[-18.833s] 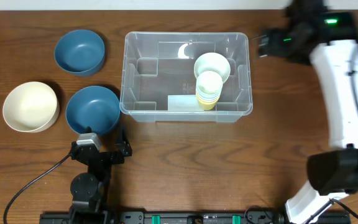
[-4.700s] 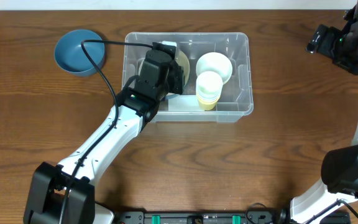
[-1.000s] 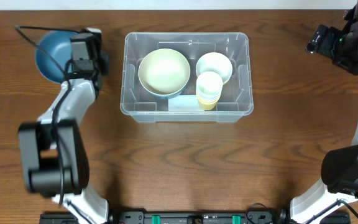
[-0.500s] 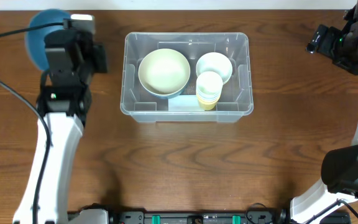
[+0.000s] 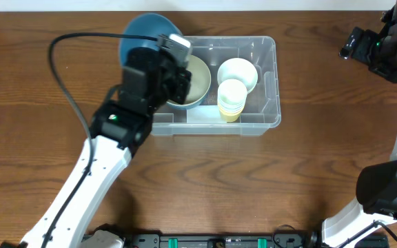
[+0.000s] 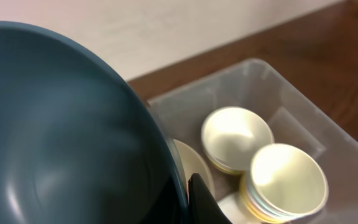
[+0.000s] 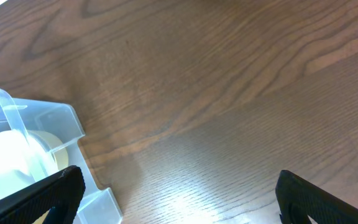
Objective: Pack container
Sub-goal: 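Lift the dark-blue bowl into the container onto the cream bowl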
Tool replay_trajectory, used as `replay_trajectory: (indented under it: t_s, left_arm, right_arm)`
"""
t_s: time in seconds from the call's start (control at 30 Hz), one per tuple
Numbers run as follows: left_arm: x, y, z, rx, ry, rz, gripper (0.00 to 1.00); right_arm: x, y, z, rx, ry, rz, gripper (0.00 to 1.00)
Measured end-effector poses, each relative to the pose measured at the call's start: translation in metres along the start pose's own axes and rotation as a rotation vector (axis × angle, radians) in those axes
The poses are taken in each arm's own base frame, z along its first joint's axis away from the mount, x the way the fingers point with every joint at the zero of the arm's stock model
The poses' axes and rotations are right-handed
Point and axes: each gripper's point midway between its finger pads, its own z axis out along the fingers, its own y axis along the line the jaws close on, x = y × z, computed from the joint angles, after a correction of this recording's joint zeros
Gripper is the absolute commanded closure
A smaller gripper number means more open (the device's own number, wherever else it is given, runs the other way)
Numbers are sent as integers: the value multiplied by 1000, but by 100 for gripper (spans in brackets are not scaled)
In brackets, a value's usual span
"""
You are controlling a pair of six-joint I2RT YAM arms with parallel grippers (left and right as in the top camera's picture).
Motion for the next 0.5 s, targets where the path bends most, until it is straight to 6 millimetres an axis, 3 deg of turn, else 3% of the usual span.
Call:
replay_trajectory:
  t_s: [0.27, 0.5]
  left_arm:
    - [54, -17, 55, 36, 177, 9, 94]
    - [91, -17, 82, 39, 282, 4, 94]
  right_arm:
    - [0, 0, 0, 0, 0, 0, 1]
    - [0, 0, 0, 0, 0, 0, 1]
